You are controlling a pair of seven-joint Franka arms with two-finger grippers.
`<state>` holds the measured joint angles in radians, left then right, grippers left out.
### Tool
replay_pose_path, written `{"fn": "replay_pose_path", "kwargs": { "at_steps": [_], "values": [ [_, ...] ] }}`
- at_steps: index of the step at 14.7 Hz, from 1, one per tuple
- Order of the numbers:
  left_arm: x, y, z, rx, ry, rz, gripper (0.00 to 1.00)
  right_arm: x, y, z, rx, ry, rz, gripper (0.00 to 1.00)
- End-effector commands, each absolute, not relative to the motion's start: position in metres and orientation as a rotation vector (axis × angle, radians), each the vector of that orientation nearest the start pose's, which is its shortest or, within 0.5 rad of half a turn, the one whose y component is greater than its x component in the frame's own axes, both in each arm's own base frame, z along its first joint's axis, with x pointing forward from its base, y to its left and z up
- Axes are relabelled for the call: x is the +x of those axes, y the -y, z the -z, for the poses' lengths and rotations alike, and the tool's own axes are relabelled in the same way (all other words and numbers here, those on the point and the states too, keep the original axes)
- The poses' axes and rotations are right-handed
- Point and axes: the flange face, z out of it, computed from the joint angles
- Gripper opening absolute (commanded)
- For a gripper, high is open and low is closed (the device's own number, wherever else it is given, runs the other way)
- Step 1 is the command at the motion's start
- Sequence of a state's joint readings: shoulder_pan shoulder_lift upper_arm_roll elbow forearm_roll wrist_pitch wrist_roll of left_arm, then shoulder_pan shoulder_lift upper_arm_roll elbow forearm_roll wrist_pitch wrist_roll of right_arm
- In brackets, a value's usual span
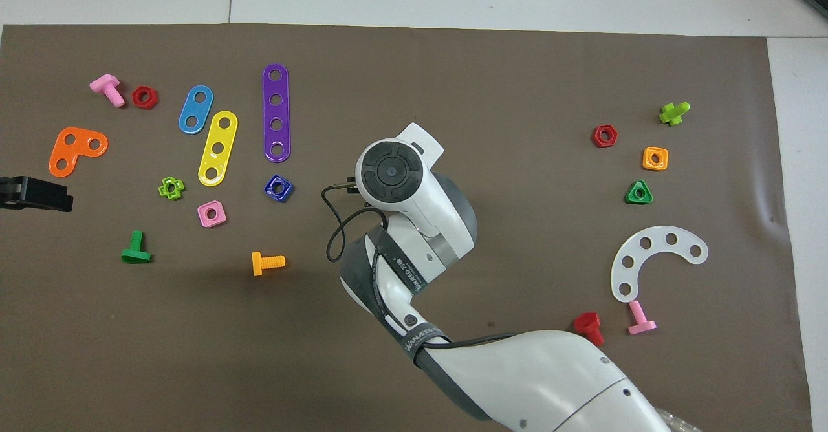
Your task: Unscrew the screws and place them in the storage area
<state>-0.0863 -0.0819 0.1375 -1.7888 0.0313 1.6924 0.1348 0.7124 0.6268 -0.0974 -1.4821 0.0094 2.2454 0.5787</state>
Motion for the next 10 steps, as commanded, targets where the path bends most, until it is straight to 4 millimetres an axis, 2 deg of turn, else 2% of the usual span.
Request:
{"fn": "replay_pose_path", "kwargs": {
  "at_steps": [1, 7, 10],
  "values": [
    [0.5284, -0.0273, -0.5829, -3.102, -0.136, -0.02, 1.0, 0.5818, -0.4245, -0.3138, -3.111, 0.129, 0.219, 0.53],
    [0.5275, -0.0256, -0.5807, -3.102, -0.153, -0.03, 1.0, 0.581, -0.4222, -0.3117, -3.11, 0.136, 0.221, 0.48],
    [0.5322, -0.0267, -0.5835, -3.103, -0.156, 0.032, 1.0, 0.5818, -0.4242, -0.3113, -3.091, 0.139, 0.255, 0.48]
  ]
}}
